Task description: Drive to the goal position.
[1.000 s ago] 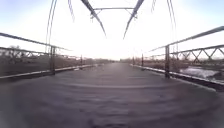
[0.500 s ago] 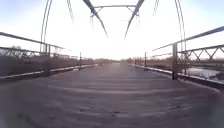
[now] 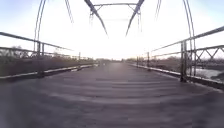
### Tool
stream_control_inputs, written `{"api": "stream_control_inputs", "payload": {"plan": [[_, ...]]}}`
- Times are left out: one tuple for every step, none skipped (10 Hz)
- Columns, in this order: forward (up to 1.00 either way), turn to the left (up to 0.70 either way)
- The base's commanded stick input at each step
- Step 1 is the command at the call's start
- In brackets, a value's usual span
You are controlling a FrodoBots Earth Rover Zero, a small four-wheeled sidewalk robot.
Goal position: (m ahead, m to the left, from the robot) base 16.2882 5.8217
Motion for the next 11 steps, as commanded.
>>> {"api": "stream_control_inputs", "payload": {"plan": [[1.0,0.01],[1.0,0.01],[1.0,0.01],[1.0,0.01],[1.0,0.01],[1.0,0.01],[1.0,0.01],[1.0,0.01],[1.0,0.01],[1.0,0.01],[1.0,0.01]]}}
